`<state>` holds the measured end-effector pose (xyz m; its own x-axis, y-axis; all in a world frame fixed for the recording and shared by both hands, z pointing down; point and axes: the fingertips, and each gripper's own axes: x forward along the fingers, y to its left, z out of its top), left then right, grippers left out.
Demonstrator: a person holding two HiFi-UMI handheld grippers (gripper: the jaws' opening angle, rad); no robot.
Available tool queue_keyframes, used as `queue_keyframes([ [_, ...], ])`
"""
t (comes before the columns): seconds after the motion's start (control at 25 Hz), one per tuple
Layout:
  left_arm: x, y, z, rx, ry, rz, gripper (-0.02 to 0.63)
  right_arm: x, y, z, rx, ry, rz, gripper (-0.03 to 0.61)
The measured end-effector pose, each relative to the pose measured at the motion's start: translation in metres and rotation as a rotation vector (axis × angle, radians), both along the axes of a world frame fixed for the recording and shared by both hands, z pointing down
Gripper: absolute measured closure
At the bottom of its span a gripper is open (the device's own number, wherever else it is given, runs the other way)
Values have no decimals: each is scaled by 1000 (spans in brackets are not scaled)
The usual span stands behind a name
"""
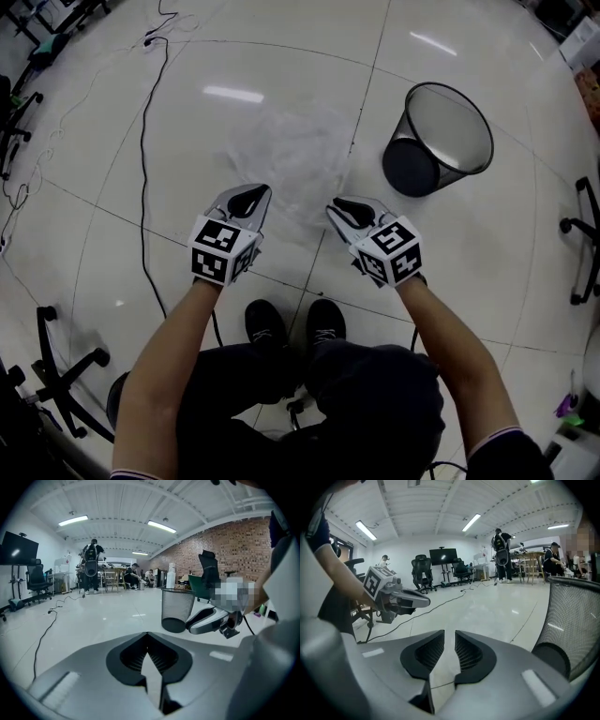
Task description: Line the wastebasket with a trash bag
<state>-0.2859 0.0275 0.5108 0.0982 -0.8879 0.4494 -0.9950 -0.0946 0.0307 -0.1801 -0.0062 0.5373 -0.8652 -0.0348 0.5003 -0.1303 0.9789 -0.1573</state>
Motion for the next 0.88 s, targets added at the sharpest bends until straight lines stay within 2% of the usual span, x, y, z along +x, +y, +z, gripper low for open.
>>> queue_keyframes([
  [0.4,-15,-2,76,-95,45,-11,601,12,7,94,-73,158,6,440],
  [0.64,-17,10,102,-139,65,-27,601,21,-1,124,-36,234,38,362],
  [0.88,-22,18,116,-161,73,-37,601,25,-13,148,-57,295,80,347],
])
